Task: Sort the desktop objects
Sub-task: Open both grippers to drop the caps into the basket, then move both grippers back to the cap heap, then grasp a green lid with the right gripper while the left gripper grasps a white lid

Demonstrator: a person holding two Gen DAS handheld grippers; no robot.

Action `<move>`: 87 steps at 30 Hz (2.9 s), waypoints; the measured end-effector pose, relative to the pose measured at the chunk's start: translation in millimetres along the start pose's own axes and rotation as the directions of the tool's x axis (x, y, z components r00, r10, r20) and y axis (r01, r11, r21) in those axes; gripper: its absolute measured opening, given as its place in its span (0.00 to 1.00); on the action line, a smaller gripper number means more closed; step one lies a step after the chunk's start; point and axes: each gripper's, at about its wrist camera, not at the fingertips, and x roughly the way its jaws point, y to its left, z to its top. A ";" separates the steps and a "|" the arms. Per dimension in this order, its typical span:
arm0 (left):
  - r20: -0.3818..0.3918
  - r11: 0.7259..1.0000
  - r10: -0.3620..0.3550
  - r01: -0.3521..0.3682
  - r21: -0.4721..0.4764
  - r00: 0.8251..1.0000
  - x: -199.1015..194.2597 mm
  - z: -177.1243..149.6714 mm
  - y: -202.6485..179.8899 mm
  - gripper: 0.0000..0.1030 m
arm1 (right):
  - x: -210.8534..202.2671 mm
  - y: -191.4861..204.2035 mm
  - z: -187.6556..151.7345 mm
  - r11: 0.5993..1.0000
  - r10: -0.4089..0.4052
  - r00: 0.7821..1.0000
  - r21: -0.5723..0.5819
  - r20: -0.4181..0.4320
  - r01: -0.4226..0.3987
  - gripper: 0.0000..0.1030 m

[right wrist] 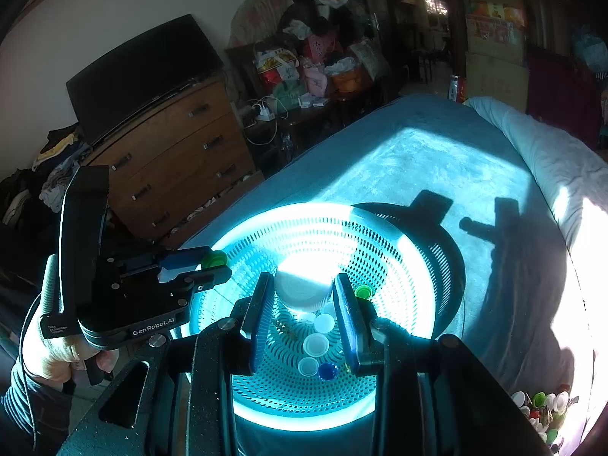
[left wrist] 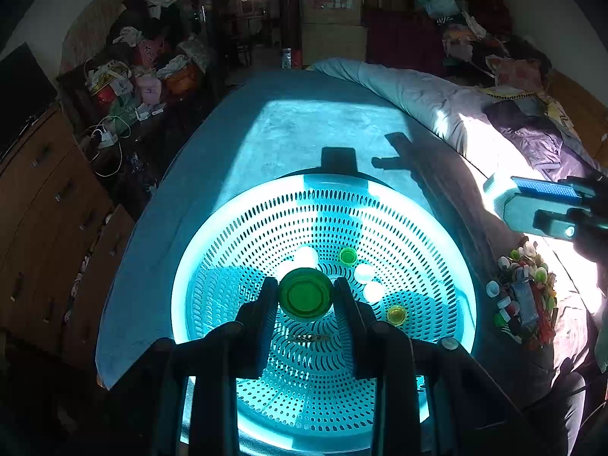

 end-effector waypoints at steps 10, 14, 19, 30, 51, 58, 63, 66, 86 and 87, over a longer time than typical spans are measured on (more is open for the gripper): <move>-0.010 1.000 0.005 -0.005 0.015 1.000 4.4 0.0 -4.1 0.30 | 3.1 3.8 4.8 1.000 0.005 1.000 -0.013 -0.001 -0.005 0.30; -0.016 0.999 0.038 -0.037 0.038 0.999 8.8 -0.8 -7.2 0.52 | 6.1 9.7 6.0 1.000 -0.004 1.000 -0.030 0.000 0.004 0.40; 0.009 0.997 0.062 -0.062 0.034 0.998 4.0 -1.0 -7.8 0.58 | -4.0 12.1 6.3 0.999 -0.007 0.999 -0.035 0.044 0.009 0.62; 0.202 0.953 -0.184 0.124 0.276 0.962 -51.7 -28.9 -135.2 0.70 | -125.6 -40.8 -76.8 0.984 -0.170 0.935 -0.002 0.310 0.179 0.81; -0.062 0.936 -0.242 0.250 0.248 0.968 184.5 -86.1 -320.9 0.70 | -168.8 -227.4 -396.1 0.773 -0.460 0.881 0.538 0.109 0.337 0.82; -0.132 0.905 -0.260 0.289 0.312 0.957 218.4 -84.7 -327.1 0.70 | -162.7 -241.0 -400.0 0.768 -0.422 0.898 0.575 0.126 0.281 0.82; -0.118 0.878 -0.302 0.324 0.352 0.946 225.7 -80.5 -341.5 0.70 | -157.3 -242.5 -400.0 0.772 -0.416 0.900 0.573 0.129 0.274 0.82; -0.098 0.887 -0.278 0.294 0.357 0.956 226.0 -83.1 -342.1 0.44 | -154.2 -239.5 -398.3 0.781 -0.413 0.901 0.558 0.129 0.279 0.80; -0.055 0.916 -0.308 0.312 0.253 0.950 205.3 -106.0 -322.0 0.31 | -160.8 -361.4 -409.8 0.742 -0.502 0.861 0.474 -0.077 0.475 0.38; -0.057 0.915 -0.306 0.311 0.257 0.950 205.6 -107.0 -323.2 0.31 | -155.0 -363.3 -409.9 0.750 -0.500 0.862 0.453 -0.090 0.482 0.38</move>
